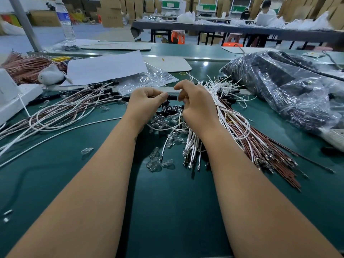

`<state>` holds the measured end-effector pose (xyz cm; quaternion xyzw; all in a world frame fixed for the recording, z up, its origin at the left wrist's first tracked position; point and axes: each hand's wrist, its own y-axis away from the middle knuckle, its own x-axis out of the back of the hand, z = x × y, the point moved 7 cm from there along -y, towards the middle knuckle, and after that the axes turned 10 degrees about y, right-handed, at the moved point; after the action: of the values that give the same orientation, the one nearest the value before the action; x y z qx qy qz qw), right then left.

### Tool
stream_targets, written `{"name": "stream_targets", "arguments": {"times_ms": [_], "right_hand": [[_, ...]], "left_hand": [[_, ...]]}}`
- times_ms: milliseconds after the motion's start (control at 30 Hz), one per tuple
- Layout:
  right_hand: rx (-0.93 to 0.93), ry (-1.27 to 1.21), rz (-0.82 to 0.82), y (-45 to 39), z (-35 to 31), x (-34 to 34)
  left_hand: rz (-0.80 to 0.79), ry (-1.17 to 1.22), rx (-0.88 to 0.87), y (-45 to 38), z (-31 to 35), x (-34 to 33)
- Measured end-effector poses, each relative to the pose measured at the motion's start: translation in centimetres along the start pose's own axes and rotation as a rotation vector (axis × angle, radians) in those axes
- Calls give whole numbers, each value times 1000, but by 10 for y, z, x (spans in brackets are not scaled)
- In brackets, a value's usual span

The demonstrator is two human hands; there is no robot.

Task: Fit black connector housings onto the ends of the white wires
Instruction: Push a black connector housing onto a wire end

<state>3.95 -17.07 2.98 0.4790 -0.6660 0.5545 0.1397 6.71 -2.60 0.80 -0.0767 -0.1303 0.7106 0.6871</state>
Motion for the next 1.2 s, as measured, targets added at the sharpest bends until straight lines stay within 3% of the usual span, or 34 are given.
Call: {"name": "stream_targets", "arguments": {"times_ms": [200, 367, 600, 1033, 1200], "right_hand": [[-11, -41, 60, 0, -2, 8], [-117, 117, 37, -1, 11, 3], [-15, 46, 37, -2, -2, 0], [-75, -92, 22, -2, 2, 0], [-63, -112, -3, -1, 0, -2]], "left_hand": [[-33, 2, 1, 1, 1, -1], [-18, 15, -17, -1, 2, 0], [27, -8, -34, -2, 0, 4], [-82, 44, -4, -1, 1, -4], [-48, -3, -60, -1, 3, -2]]}}
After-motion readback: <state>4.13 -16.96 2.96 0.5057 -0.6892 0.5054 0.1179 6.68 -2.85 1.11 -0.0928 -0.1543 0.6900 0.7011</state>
